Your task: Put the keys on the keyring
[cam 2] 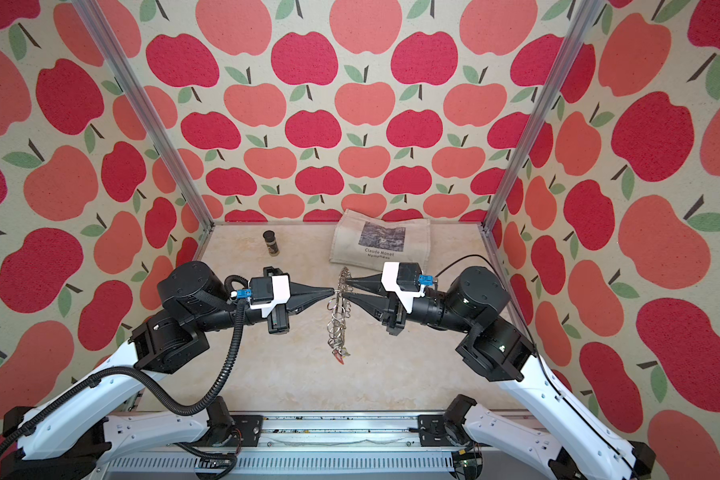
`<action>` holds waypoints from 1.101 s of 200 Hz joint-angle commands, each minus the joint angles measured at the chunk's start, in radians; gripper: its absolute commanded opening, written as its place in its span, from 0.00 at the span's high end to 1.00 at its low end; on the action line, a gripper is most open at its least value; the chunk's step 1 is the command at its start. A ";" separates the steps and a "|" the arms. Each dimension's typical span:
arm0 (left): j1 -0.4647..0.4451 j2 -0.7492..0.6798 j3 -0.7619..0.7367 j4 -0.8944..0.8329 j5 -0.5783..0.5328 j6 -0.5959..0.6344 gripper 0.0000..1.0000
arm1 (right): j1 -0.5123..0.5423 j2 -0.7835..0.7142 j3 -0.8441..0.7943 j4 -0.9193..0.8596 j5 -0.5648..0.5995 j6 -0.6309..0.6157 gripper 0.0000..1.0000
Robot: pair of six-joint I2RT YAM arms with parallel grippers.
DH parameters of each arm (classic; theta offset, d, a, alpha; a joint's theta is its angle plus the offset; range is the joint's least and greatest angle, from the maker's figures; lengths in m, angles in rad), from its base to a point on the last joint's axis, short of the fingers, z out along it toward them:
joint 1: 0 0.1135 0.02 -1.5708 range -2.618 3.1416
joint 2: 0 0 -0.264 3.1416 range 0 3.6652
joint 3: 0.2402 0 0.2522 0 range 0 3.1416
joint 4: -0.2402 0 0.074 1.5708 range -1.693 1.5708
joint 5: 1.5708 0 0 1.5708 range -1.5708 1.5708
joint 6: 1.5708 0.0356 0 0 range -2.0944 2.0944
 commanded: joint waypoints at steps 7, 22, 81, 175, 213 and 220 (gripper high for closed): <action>0.005 -0.017 0.005 0.052 0.018 0.000 1.00 | -0.008 0.003 -0.016 0.028 -0.023 0.035 0.77; 0.005 -0.017 0.007 0.052 0.018 0.000 1.00 | -0.008 0.002 -0.023 0.029 -0.017 0.041 0.78; 0.004 -0.017 0.009 0.052 0.024 0.002 1.00 | -0.008 0.000 -0.041 0.052 -0.024 0.065 0.81; 0.005 -0.020 0.012 0.046 0.024 0.007 1.00 | -0.009 0.008 -0.045 0.069 -0.043 0.077 0.89; 0.003 -0.021 0.011 0.048 0.025 0.006 1.00 | -0.010 0.010 -0.044 0.072 -0.046 0.082 0.98; 0.004 -0.023 0.011 0.046 0.024 0.006 1.00 | -0.009 0.008 -0.043 0.071 -0.046 0.084 1.00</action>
